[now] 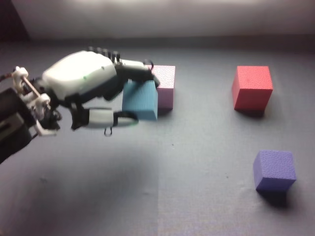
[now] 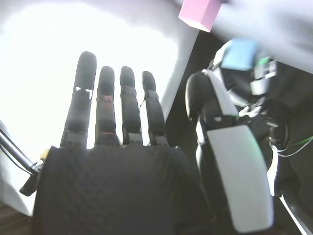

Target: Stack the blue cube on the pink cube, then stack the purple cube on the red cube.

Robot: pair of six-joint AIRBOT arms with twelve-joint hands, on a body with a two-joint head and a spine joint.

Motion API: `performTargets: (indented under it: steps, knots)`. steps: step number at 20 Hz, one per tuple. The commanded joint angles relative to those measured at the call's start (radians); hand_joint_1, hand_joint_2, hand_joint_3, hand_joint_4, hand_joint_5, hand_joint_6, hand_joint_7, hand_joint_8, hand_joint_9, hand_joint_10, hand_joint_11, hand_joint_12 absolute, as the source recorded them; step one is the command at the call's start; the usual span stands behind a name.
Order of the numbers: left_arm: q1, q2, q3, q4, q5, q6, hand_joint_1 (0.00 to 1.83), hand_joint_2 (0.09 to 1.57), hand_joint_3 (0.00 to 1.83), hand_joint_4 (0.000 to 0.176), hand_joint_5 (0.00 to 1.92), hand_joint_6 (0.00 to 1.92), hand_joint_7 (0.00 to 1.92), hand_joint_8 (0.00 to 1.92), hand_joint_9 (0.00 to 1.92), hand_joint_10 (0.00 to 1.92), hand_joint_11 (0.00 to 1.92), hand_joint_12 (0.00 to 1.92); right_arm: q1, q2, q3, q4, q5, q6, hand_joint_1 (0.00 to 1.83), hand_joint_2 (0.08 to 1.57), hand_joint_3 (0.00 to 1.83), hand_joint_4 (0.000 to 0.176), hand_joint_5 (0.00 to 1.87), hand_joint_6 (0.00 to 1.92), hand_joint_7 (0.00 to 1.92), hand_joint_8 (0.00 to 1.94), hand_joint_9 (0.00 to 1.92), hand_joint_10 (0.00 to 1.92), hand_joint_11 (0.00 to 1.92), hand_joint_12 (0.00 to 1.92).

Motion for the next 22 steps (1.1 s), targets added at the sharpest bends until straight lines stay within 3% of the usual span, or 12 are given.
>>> performTargets:
  steps: [1, 3, 6, 8, 10, 12, 17, 18, 19, 20, 21, 22]
  knots:
    - [-0.035, -0.013, 0.020, -0.041, -0.083, 0.000, 1.19, 1.24, 0.00, 0.000, 0.68, 1.22, 0.86, 1.48, 1.00, 1.60, 0.96, 1.83, 0.003, 0.001, 0.006, -0.002, 0.122, 0.003, 0.51, 1.38, 0.00, 0.000, 0.26, 0.00, 0.24, 0.00, 0.00, 0.52, 0.00, 1.47]
    - [-0.074, -0.037, 0.059, -0.060, -0.057, 0.001, 1.22, 1.23, 0.00, 0.000, 0.64, 1.24, 0.90, 1.38, 1.07, 1.35, 1.02, 1.68, 0.002, -0.002, 0.008, -0.001, 0.122, 0.003, 0.51, 1.38, 0.00, 0.000, 0.26, 0.00, 0.24, 0.00, 0.00, 0.52, 0.00, 1.48]
    - [-0.159, -0.079, 0.119, -0.065, 0.022, 0.019, 1.22, 1.23, 0.00, 0.000, 0.70, 1.15, 0.85, 1.50, 1.06, 1.60, 1.07, 1.86, 0.002, -0.004, 0.011, 0.000, 0.119, 0.003, 0.59, 1.38, 0.00, 0.000, 0.27, 0.01, 0.25, 0.01, 0.00, 0.54, 0.00, 1.45]
    - [-0.198, -0.111, 0.160, -0.072, 0.077, 0.029, 1.22, 1.20, 0.00, 0.000, 0.78, 1.15, 0.91, 1.35, 0.92, 1.50, 0.88, 1.83, 0.002, -0.008, 0.014, 0.000, 0.113, 0.003, 0.62, 1.38, 0.00, 0.000, 0.27, 0.00, 0.25, 0.00, 0.00, 0.54, 0.00, 1.46]
    - [-0.218, -0.149, 0.204, -0.085, 0.131, 0.033, 1.23, 1.19, 0.00, 0.000, 0.78, 1.10, 0.92, 1.37, 1.05, 1.54, 1.04, 1.81, 0.002, -0.009, 0.016, 0.000, 0.108, 0.003, 0.60, 1.37, 0.00, 0.000, 0.27, 0.00, 0.25, 0.00, 0.00, 0.52, 0.00, 1.44]
    - [-0.222, -0.181, 0.236, -0.094, 0.166, 0.033, 1.22, 1.22, 0.00, 0.000, 0.74, 1.12, 0.87, 1.48, 1.05, 1.66, 1.04, 1.91, 0.002, -0.010, 0.017, 0.000, 0.105, 0.004, 0.63, 1.38, 0.00, 0.000, 0.26, 0.00, 0.24, 0.00, 0.00, 0.50, 0.00, 1.43]
    - [-0.211, -0.217, 0.274, -0.107, 0.219, 0.033, 1.18, 1.24, 0.00, 0.000, 0.66, 1.33, 0.85, 1.39, 0.78, 1.34, 0.67, 1.79, 0.002, -0.010, 0.018, 0.000, 0.103, 0.007, 0.68, 1.37, 0.00, 0.000, 0.25, 0.00, 0.24, 0.00, 0.00, 0.54, 0.00, 1.48]
    - [-0.207, -0.221, 0.277, -0.107, 0.228, 0.033, 1.20, 1.25, 0.00, 0.000, 0.66, 1.27, 0.85, 1.45, 0.85, 1.46, 0.75, 1.85, 0.002, -0.011, 0.018, 0.000, 0.102, 0.007, 0.66, 1.37, 0.00, 0.000, 0.25, 0.00, 0.25, 0.00, 0.00, 0.55, 0.00, 1.48]
    - [-0.204, -0.224, 0.278, -0.107, 0.231, 0.033, 1.18, 1.28, 0.00, 0.000, 0.64, 1.22, 0.74, 1.65, 0.77, 1.77, 0.82, 1.91, 0.002, -0.011, 0.018, 0.000, 0.101, 0.007, 0.65, 1.37, 0.00, 0.000, 0.27, 0.01, 0.26, 0.01, 0.00, 0.56, 0.00, 1.49]
    - [-0.202, -0.225, 0.279, -0.107, 0.232, 0.033, 1.17, 1.30, 0.00, 0.000, 0.60, 1.27, 0.73, 1.68, 0.71, 1.84, 0.82, 1.92, 0.002, -0.011, 0.018, 0.000, 0.101, 0.007, 0.66, 1.36, 0.00, 0.000, 0.27, 0.01, 0.26, 0.01, 0.00, 0.57, 0.00, 1.49]
    - [-0.201, -0.225, 0.279, -0.107, 0.233, 0.033, 1.27, 1.25, 0.00, 0.000, 0.49, 0.85, 0.73, 1.48, 0.70, 1.75, 0.78, 1.92, 0.002, -0.011, 0.018, 0.000, 0.101, 0.007, 0.63, 1.37, 0.00, 0.000, 0.27, 0.01, 0.26, 0.00, 0.00, 0.57, 0.00, 1.47]
    - [-0.200, -0.225, 0.278, -0.107, 0.233, 0.033, 0.96, 1.17, 0.00, 0.000, 0.41, 0.51, 0.49, 0.58, 0.37, 0.93, 0.06, 1.65, 0.002, -0.011, 0.019, 0.000, 0.101, 0.007, 0.64, 1.37, 0.00, 0.000, 0.28, 0.01, 0.27, 0.01, 0.01, 0.59, 0.00, 1.47]
